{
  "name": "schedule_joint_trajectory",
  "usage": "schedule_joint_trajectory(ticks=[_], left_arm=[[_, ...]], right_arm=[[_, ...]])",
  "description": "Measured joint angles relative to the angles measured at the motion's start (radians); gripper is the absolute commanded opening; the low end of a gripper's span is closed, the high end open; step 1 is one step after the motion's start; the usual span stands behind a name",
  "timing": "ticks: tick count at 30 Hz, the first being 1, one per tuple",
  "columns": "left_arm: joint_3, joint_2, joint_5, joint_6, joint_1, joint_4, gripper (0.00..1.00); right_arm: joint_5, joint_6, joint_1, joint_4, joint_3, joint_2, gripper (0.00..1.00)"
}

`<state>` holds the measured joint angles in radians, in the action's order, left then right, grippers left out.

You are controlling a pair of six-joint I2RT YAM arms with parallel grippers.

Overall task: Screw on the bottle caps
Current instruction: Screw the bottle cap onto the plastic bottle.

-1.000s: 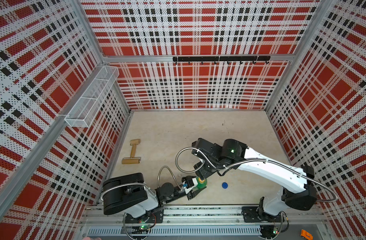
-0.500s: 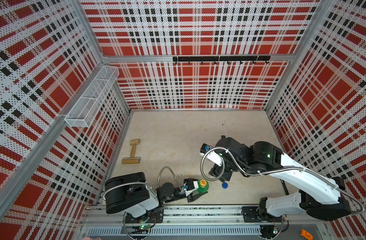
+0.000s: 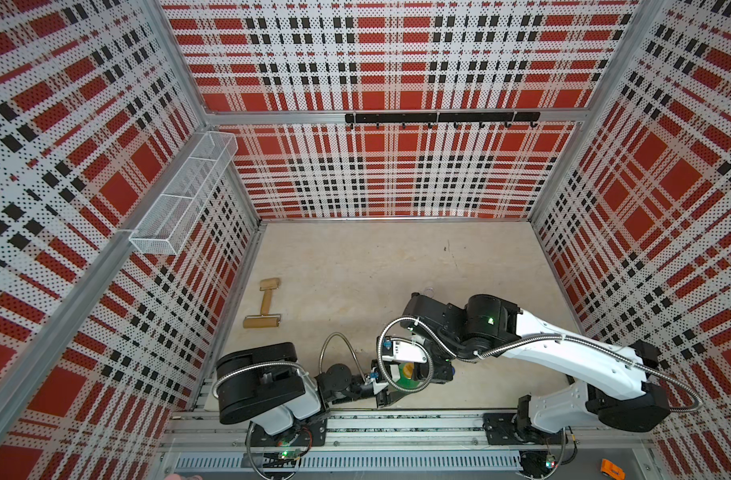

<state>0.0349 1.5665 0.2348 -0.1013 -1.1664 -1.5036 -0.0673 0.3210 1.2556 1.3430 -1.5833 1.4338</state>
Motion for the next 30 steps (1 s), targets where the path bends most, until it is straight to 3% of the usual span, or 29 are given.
schedule_joint_trajectory(ticks=[14,24,30], left_arm=[[0.001,0.007,0.005,0.000,0.000,0.000,0.55],[0.001,0.007,0.000,0.000,0.000,0.002,0.55],[0.000,0.007,-0.014,0.000,0.000,0.027,0.55]], right_arm=[[0.033,0.020,0.019,-0.012,0.027,0.042,0.41],[0.047,0.007,0.022,-0.016,0.032,0.045,0.22],[0.054,-0.051,0.023,-0.018,0.045,0.055,0.20]])
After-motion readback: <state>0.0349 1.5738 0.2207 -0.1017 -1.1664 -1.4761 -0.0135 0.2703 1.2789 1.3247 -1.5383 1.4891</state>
